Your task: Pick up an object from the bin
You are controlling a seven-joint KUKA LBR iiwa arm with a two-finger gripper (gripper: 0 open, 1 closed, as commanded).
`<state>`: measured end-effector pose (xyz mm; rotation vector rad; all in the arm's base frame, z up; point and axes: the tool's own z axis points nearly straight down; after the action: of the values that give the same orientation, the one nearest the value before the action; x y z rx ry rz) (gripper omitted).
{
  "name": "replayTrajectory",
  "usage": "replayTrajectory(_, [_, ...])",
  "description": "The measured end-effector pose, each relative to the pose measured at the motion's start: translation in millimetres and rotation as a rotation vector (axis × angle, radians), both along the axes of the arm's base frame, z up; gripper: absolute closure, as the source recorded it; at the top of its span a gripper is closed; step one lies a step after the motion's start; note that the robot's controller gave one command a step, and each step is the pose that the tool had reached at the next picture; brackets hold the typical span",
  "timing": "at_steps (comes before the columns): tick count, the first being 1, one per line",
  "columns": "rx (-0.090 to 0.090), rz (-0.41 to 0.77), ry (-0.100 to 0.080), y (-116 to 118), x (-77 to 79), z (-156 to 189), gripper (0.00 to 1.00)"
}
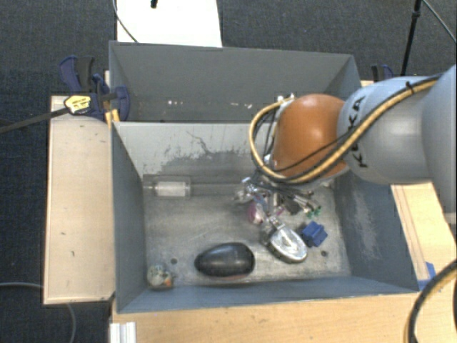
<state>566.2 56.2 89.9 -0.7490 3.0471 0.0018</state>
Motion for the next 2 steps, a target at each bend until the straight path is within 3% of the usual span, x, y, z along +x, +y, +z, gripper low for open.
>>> replayTrajectory(1, [-0.001, 0.090, -0.004, -112.9, 0.0, -15.2, 0.00])
replayTrajectory(2, [0.000, 0.092, -0.010, -109.2, 2.2, -13.3, 1.00])
